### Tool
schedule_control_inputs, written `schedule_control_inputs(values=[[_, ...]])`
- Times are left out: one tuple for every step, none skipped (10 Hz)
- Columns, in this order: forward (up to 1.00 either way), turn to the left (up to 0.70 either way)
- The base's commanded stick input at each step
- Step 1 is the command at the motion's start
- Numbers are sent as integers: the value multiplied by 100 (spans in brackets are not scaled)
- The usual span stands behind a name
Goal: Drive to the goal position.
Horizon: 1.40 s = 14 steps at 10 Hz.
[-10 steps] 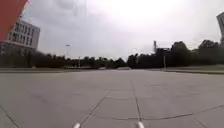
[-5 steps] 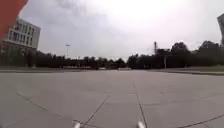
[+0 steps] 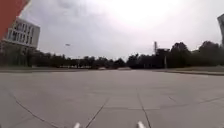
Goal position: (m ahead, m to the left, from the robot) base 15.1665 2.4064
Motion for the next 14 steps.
schedule_control_inputs(values=[[50, 0], [50, 0], [50, 0], [50, 0], [50, 0], [50, 0], [50, 0], [50, 0], [50, 0], [50, 0], [50, 0], [50, 0], [50, 0], [50, 0]])
